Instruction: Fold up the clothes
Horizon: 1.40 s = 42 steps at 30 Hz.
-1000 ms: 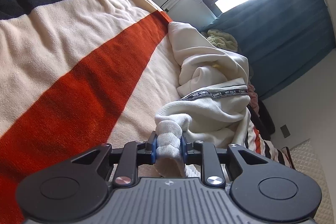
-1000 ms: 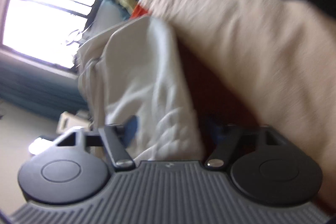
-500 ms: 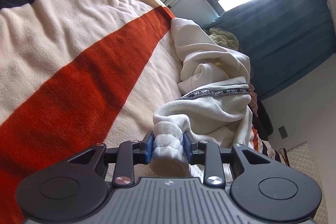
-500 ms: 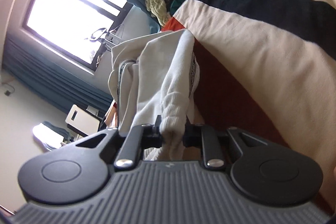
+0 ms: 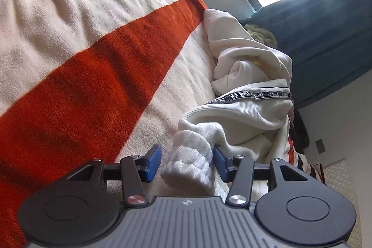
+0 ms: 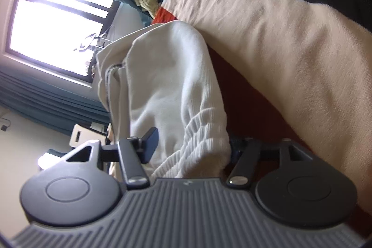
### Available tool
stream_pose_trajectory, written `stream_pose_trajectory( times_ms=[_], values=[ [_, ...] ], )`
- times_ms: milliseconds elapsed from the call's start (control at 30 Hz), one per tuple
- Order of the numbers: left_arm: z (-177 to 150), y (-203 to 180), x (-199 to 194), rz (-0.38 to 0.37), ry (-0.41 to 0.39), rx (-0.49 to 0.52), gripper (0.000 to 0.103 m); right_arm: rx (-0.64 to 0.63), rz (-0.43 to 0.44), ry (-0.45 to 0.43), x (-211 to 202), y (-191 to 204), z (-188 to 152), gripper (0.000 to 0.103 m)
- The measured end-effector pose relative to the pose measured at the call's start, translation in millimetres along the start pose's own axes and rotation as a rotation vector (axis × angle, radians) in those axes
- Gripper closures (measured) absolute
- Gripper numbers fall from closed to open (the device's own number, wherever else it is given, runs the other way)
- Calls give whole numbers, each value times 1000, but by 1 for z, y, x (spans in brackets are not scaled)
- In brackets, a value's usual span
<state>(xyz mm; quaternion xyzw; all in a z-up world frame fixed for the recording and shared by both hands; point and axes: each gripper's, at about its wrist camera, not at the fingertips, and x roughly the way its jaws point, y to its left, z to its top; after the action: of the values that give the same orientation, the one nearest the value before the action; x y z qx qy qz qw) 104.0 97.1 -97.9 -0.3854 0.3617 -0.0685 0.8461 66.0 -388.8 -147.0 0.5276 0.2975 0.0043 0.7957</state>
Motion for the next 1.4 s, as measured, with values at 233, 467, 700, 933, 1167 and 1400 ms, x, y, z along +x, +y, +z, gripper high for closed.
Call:
stream_pose_trajectory(
  times_ms=[233,467,700,933,1167,1400],
  values=[
    [-3,-2,-3,-2,-9,23,74,-49,-30,32,4,1,-3,80],
    [5,-15,-35,-5,-128,66,88,-84,55,13,-20,20,-33,83],
    [75,-4,-92,17,-252,51,90,-131,130,79,-22,70,-103,84],
    [208,9,-151,186,-354,193,91,-178,312,217,28,165,-188,84],
    [331,32,-139,433,-384,346,90,-281,419,463,160,252,-286,84],
    [392,113,-43,595,-230,291,90,-369,328,604,258,279,-331,80]
  ],
)
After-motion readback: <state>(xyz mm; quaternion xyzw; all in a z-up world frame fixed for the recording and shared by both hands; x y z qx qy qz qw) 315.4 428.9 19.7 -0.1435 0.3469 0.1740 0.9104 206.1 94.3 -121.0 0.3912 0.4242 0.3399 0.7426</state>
